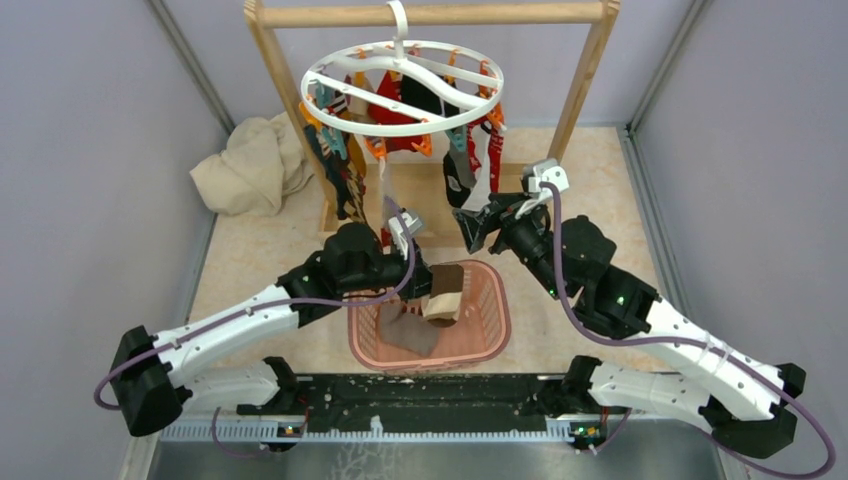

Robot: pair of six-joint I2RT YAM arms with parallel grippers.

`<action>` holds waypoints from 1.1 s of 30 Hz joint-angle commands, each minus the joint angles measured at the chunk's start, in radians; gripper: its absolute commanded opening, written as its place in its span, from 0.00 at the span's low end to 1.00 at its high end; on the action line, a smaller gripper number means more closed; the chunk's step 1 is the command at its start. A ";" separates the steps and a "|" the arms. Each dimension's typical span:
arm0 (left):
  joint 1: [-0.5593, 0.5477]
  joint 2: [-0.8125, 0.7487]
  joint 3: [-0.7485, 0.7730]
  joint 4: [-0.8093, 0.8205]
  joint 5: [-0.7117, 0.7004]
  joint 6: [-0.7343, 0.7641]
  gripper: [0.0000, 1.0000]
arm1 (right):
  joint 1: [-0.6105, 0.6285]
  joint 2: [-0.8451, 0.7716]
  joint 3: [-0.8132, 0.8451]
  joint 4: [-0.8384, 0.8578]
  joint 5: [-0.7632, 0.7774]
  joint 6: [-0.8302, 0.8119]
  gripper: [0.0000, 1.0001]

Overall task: Remove the socks clipped to the hanger
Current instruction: Place the sock in the bin.

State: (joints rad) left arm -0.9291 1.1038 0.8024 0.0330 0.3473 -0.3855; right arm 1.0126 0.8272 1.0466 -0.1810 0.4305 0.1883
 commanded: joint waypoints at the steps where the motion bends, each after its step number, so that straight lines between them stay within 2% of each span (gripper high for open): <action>1: -0.003 0.026 -0.014 0.064 0.038 -0.016 0.12 | 0.005 -0.032 0.002 0.024 0.024 0.009 0.73; 5: -0.009 0.038 -0.038 0.040 0.022 -0.016 0.25 | 0.006 -0.036 -0.003 0.023 0.028 0.007 0.74; 7: -0.012 0.040 -0.053 0.032 0.012 -0.020 0.37 | 0.005 -0.035 -0.008 0.025 0.029 0.009 0.74; 11: -0.021 0.069 -0.066 0.020 0.014 -0.018 0.49 | 0.007 -0.032 -0.016 0.032 0.024 0.010 0.74; 18: -0.051 0.094 -0.033 -0.029 -0.013 0.015 0.59 | 0.006 -0.023 -0.017 0.036 0.017 0.011 0.74; 19: -0.056 0.087 -0.029 -0.028 -0.022 0.018 0.74 | 0.005 -0.022 -0.018 0.034 0.017 0.010 0.74; 21: -0.061 0.074 -0.015 -0.061 -0.042 0.025 0.97 | 0.005 -0.022 -0.019 0.035 0.018 0.010 0.74; 33: -0.072 -0.034 0.069 -0.205 -0.139 0.093 0.99 | 0.004 0.003 -0.015 0.035 0.010 0.007 0.77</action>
State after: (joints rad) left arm -0.9936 1.1217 0.8211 -0.1093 0.2558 -0.3374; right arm 1.0126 0.8181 1.0210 -0.1806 0.4488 0.1883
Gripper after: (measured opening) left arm 0.987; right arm 0.765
